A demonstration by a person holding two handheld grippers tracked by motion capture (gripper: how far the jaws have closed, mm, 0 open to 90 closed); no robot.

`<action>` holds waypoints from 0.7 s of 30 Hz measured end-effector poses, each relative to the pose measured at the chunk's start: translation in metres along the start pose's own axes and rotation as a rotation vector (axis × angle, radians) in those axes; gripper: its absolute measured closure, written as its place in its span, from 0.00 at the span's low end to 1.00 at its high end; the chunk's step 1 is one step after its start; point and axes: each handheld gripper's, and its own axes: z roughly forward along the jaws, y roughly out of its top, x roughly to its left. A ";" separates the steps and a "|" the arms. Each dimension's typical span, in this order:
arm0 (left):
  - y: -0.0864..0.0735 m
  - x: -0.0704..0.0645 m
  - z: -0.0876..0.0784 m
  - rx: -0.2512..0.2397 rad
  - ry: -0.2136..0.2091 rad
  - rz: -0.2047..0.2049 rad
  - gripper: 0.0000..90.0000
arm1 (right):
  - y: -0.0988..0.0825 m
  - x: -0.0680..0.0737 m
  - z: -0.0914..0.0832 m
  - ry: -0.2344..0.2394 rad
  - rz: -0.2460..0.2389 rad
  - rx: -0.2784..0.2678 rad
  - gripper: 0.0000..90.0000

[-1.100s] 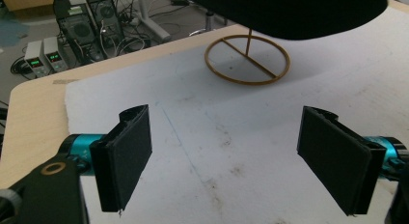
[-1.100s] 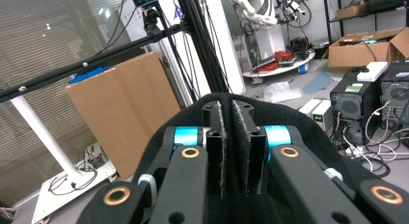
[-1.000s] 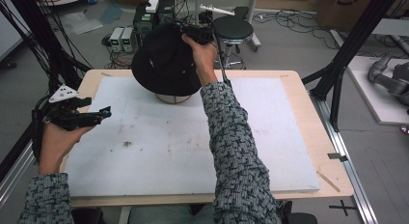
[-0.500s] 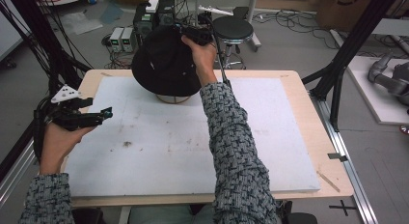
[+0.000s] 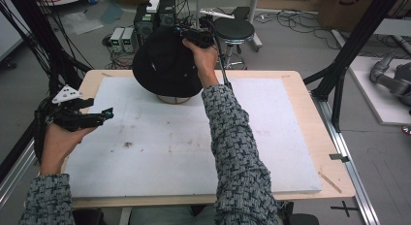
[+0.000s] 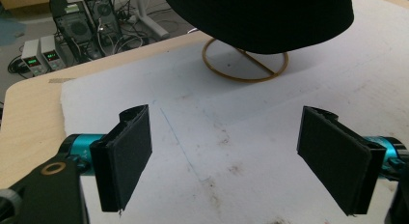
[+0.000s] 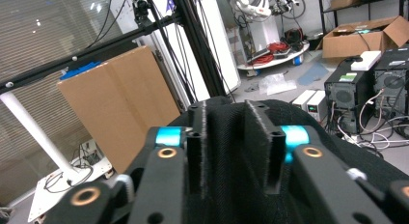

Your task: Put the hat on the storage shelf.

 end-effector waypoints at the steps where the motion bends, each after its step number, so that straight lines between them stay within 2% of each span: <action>1: 0.000 0.000 0.000 0.000 -0.001 0.000 0.22 | 0.000 0.000 -0.001 -0.001 0.000 -0.006 0.76; 2: 0.000 0.000 0.000 0.000 -0.001 0.000 0.22 | 0.001 -0.001 -0.003 -0.002 -0.003 -0.005 0.71; 5: 0.000 0.000 0.001 0.002 -0.001 0.002 0.22 | 0.004 0.000 -0.006 0.000 -0.013 -0.013 0.67; 11: 0.001 -0.001 0.002 -0.002 -0.004 0.005 0.22 | 0.014 0.000 -0.023 -0.030 -0.046 -0.031 0.59; 13: 0.001 -0.001 0.003 -0.003 -0.004 0.002 0.22 | 0.017 -0.004 -0.037 -0.058 -0.071 -0.027 0.55; 14: 0.002 -0.001 0.003 0.000 -0.004 0.007 0.22 | 0.017 -0.004 -0.037 -0.058 -0.071 -0.027 0.55; 15: 0.002 -0.001 0.004 0.001 -0.005 0.006 0.22 | 0.018 -0.008 -0.047 -0.076 -0.066 -0.024 0.53; 18: 0.002 -0.001 0.004 0.000 -0.006 0.006 0.22 | 0.019 -0.012 -0.056 -0.089 -0.075 -0.025 0.53; 21: 0.003 0.000 0.005 -0.001 -0.007 0.000 0.22 | 0.019 -0.018 -0.074 -0.118 -0.088 -0.022 0.51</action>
